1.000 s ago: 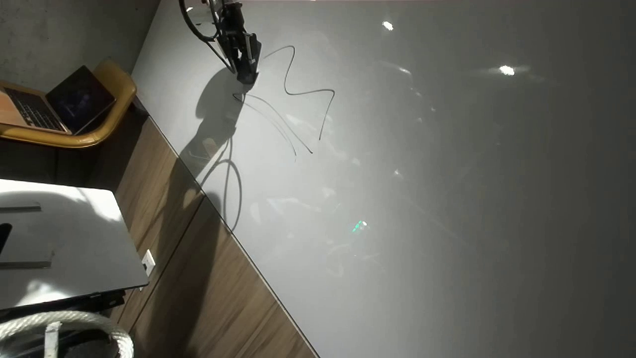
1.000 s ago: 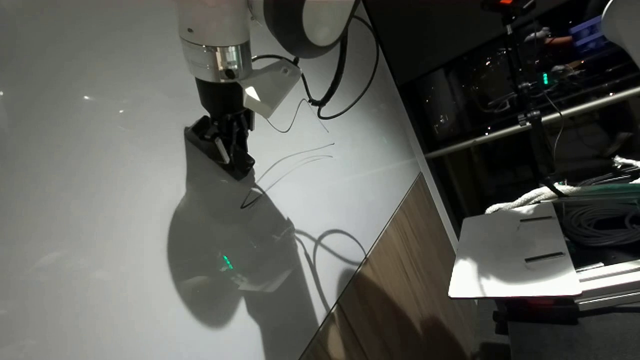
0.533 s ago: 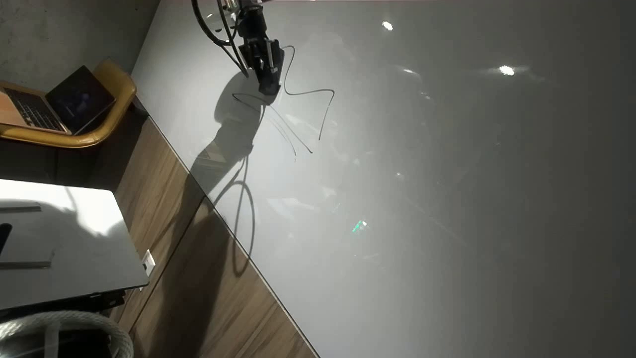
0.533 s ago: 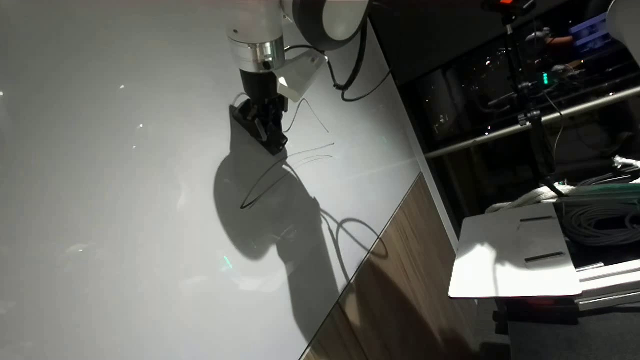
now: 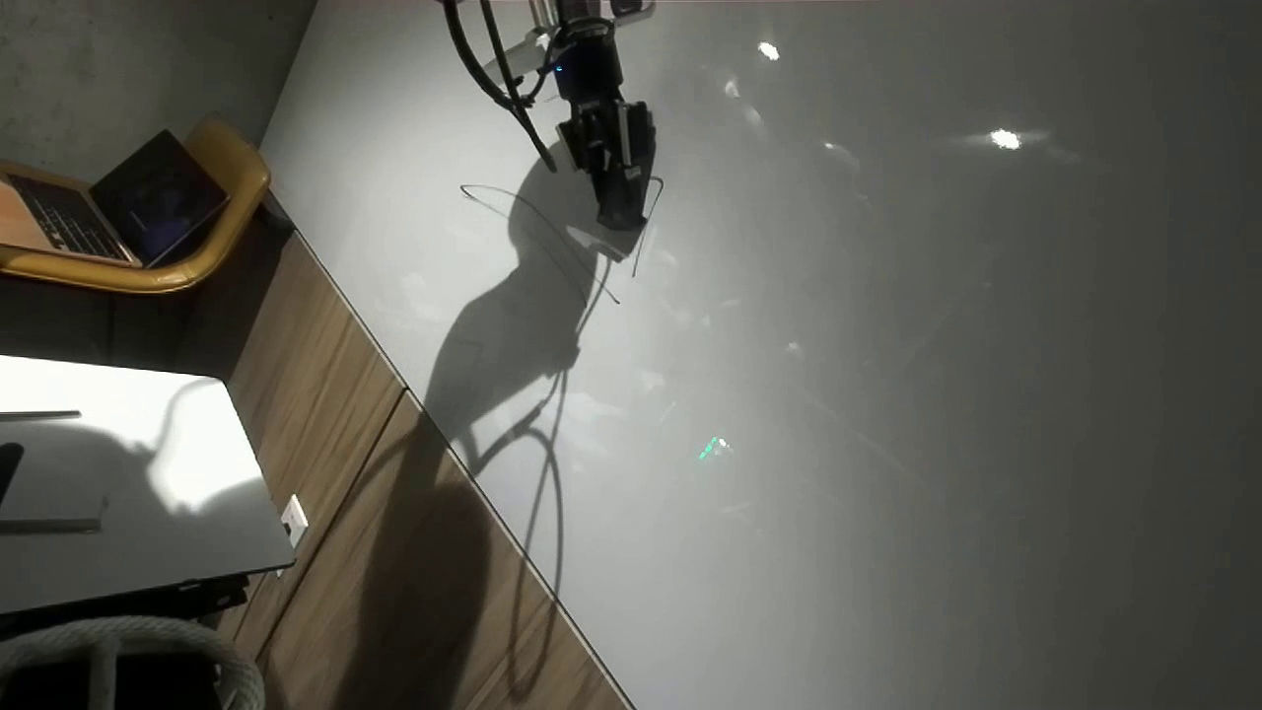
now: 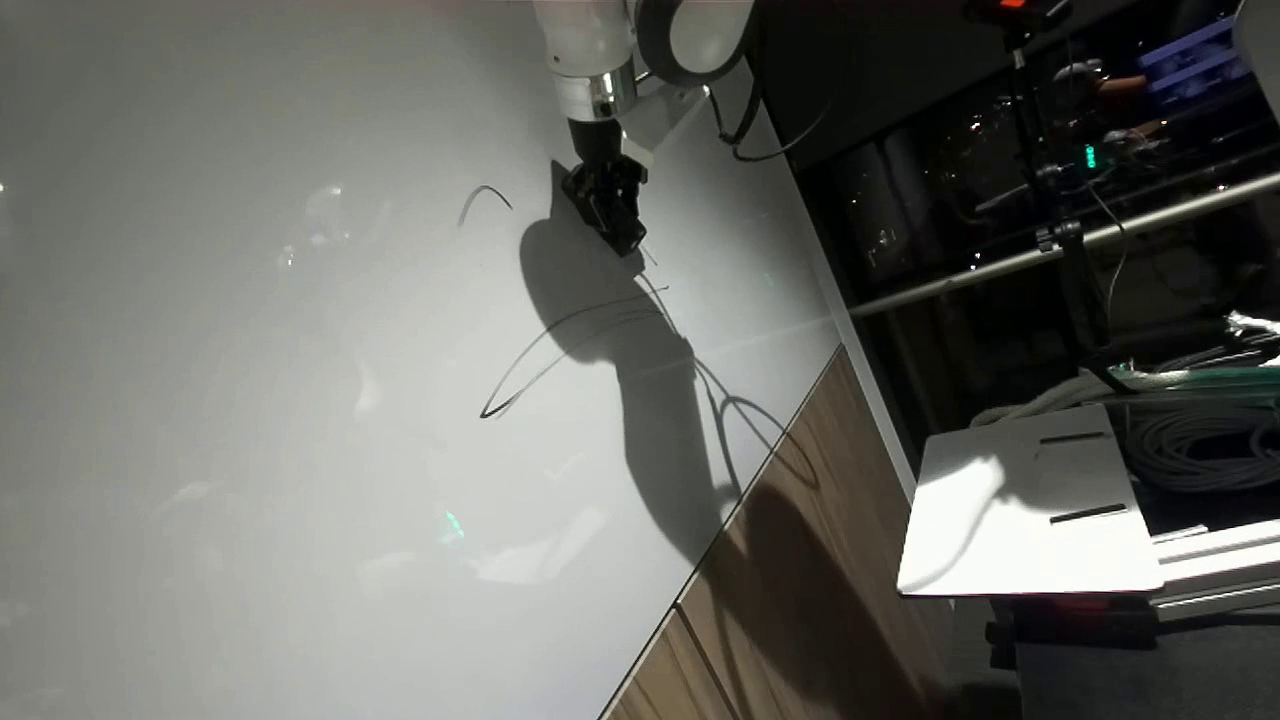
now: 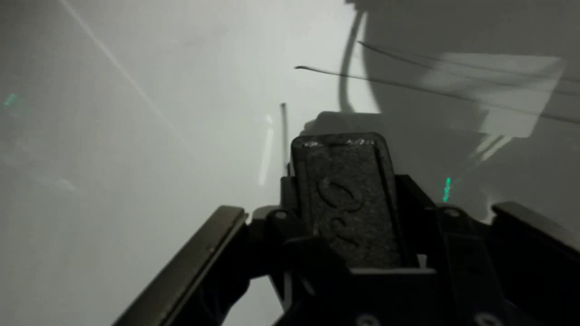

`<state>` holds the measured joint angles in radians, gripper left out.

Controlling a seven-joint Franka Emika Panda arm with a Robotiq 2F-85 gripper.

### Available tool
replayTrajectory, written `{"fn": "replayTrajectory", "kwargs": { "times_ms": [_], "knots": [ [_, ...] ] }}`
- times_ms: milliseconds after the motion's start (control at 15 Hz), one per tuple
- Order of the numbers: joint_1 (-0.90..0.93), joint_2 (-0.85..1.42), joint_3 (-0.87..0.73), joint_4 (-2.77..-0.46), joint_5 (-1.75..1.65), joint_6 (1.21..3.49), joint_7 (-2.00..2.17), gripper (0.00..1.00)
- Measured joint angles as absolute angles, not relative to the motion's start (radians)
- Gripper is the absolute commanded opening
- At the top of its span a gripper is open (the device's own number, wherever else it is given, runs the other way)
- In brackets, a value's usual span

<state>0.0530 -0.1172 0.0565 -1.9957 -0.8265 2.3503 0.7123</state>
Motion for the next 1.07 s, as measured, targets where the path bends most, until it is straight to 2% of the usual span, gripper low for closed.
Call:
{"fn": "replayTrajectory", "kwargs": {
  "times_ms": [533,1067],
  "knots": [
    [-0.076,-0.117,-0.052,-1.985,-0.719,2.449,0.574,0.30],
    [-0.011,-0.138,0.066,-2.026,-0.696,2.442,0.596,0.30]
  ]
}}
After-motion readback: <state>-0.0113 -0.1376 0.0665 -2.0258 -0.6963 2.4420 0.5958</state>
